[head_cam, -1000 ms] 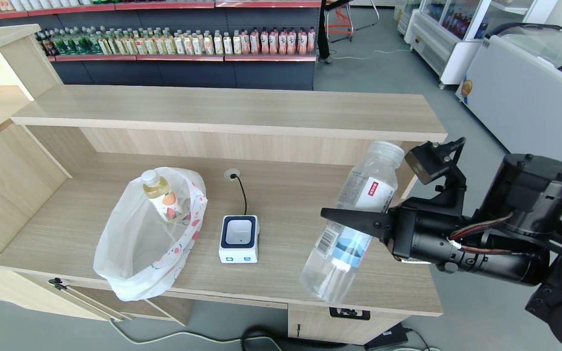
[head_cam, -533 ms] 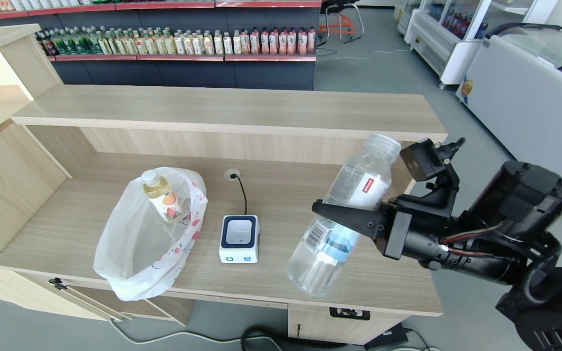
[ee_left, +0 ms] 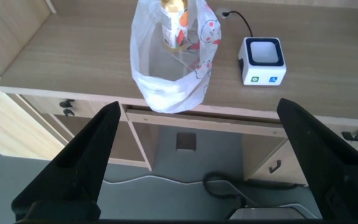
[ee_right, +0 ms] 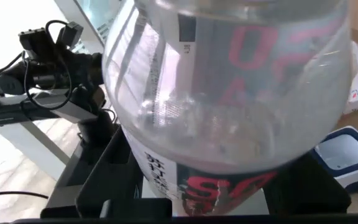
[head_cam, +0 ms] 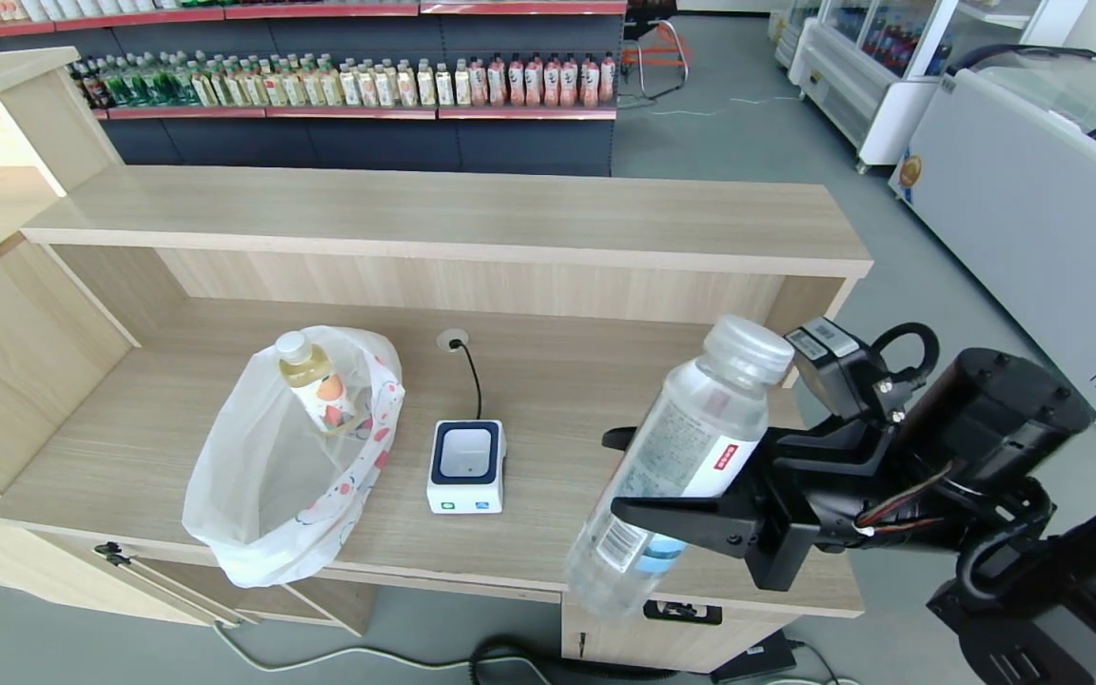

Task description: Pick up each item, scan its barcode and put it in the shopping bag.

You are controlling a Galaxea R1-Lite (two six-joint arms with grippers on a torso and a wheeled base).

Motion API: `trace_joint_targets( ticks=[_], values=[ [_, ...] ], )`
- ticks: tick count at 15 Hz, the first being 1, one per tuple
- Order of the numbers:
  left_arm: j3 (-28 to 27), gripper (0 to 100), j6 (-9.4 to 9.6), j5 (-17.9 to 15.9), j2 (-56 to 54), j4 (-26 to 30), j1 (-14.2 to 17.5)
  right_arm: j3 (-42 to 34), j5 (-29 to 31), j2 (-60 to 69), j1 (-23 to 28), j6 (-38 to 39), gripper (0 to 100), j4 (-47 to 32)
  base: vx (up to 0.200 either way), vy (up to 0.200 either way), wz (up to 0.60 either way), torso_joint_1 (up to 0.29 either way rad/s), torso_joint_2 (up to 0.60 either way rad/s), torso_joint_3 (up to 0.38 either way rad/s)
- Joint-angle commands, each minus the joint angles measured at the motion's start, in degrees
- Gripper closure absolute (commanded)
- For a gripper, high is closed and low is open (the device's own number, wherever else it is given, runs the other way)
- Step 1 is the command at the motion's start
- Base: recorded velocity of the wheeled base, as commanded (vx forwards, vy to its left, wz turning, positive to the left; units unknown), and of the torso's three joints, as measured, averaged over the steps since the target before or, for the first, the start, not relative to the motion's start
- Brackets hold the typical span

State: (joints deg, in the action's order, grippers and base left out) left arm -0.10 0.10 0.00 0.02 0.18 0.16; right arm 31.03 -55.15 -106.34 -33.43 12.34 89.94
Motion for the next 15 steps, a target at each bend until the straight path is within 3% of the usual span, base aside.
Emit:
trace_joint_targets(
  ticks=[1,6,9,15],
  values=[
    [0.01,0,-0.01,0.00,-0.02,-0.01,0.02,-1.14,-0.13,-0.80,0.38,-0.03,100,0.06,0.000,0.000,0.00,0.000,0.00,0.000],
    [0.01,0,-0.01,0.00,-0.02,-0.01,0.02,-1.05,-1.01,-1.06,1.17,-0.30,100,0.06,0.000,0.000,0.00,0.000,0.00,0.000],
    [0.01,0,-0.01,0.00,-0.02,-0.01,0.02,-1.67,-4.70,-2.91,1.96,-2.58,100,0.06,0.000,0.000,0.00,0.000,0.00,0.000],
    [0.01,0,-0.01,0.00,-0.02,-0.01,0.02,-0.88,-4.97,-5.63,1.61,-2.05,100,0.06,0.000,0.000,0.00,0.000,0.00,0.000]
  ],
)
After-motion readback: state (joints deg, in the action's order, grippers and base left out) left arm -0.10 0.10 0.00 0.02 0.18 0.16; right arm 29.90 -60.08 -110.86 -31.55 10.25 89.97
